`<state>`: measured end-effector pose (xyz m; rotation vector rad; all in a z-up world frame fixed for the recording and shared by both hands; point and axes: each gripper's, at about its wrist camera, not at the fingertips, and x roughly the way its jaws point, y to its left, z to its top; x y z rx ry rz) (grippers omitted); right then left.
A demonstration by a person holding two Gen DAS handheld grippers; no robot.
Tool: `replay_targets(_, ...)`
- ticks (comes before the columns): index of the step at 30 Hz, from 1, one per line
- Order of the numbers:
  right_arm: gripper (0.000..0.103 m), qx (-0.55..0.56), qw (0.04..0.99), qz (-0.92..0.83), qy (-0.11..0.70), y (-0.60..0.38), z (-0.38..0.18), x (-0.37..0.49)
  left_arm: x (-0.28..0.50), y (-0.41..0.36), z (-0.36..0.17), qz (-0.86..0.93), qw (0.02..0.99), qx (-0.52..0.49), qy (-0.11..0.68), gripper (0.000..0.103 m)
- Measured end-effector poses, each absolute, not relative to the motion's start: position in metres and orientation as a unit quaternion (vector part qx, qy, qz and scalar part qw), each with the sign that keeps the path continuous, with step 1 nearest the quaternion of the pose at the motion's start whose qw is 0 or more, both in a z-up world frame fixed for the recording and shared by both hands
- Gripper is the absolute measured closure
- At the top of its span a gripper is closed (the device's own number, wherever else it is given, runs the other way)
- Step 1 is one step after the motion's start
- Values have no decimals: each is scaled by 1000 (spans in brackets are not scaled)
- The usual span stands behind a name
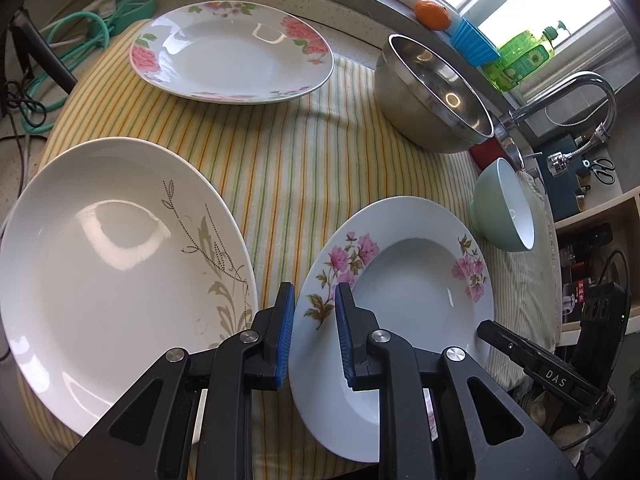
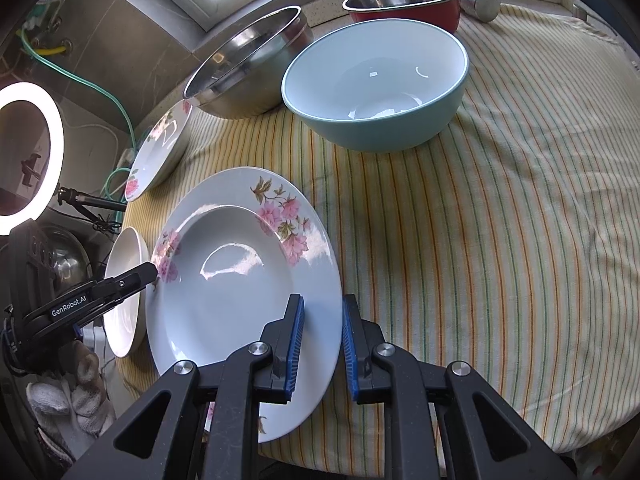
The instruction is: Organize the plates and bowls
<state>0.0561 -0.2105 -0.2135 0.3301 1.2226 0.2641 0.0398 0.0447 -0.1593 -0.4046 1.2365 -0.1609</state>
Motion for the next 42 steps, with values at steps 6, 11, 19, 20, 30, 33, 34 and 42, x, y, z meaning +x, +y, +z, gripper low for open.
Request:
replay_targets(6, 86, 154, 798, 123, 570, -211, -214, 55, 39, 44, -159, -75, 793, -188, 575, 85)
replay_targets(11, 86, 155, 797, 123, 570, -211, -214, 52, 35, 44, -159, -74, 793, -187, 575, 85)
replay_targets(19, 86, 154, 796, 125, 572, -211, -214, 47, 36, 44, -159, -75, 793, -187, 575, 85)
replay_targets(20, 86, 154, 795, 126, 573, -211, -214, 46, 35, 44, -159, -75, 793, -187, 575, 85)
replay_targets(30, 86, 157, 791, 126, 578, -212, -214, 36, 31, 44, -159, -75, 793, -190, 574, 85)
replay_targets(33, 86, 158, 791, 125, 578, -213, -214, 34, 31, 43, -158, -75, 794, -188, 574, 85)
replay_targets(34, 86, 157, 790, 126, 578, -213, -214, 33, 31, 43, -157, -75, 794, -188, 574, 85)
replay_targets(42, 86, 158, 789, 125, 581, -214, -213, 29, 39, 39, -157, -75, 795, -183, 574, 85)
